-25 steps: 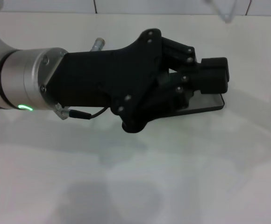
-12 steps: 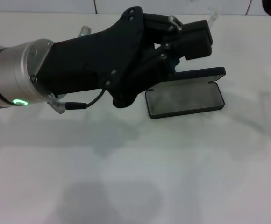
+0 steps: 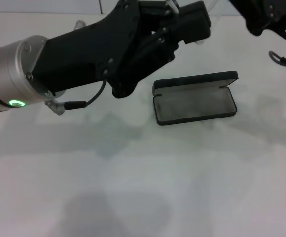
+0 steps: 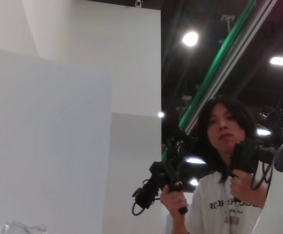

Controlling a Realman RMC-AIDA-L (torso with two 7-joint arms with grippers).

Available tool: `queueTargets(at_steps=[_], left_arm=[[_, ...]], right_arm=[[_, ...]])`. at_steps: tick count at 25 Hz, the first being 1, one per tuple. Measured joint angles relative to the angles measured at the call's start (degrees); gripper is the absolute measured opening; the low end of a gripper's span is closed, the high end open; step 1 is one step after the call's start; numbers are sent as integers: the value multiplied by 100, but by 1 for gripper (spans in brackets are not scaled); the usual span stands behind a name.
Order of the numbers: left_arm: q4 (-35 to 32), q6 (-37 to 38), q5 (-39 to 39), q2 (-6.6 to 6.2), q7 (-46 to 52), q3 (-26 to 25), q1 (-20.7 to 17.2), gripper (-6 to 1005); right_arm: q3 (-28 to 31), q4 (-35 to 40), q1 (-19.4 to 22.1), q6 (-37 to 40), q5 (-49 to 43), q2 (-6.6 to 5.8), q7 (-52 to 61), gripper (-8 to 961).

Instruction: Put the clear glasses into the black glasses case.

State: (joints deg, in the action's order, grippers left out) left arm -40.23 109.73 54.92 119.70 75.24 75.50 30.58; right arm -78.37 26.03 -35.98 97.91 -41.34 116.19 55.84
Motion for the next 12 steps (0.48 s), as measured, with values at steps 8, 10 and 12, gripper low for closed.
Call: queueTargets(at_steps=[8, 10, 12], left_arm=[[178, -6, -16, 0, -56, -54, 23, 50], [183, -6, -18, 0, -60, -54, 25, 50], [183, -6, -18, 0, -61, -54, 26, 50]], right_arm=[[-558, 253, -21, -231, 11, 0, 16, 117], [-756, 409, 6, -342, 15, 0, 22, 117], [-979, 572, 26, -486, 20, 0, 33, 117]])
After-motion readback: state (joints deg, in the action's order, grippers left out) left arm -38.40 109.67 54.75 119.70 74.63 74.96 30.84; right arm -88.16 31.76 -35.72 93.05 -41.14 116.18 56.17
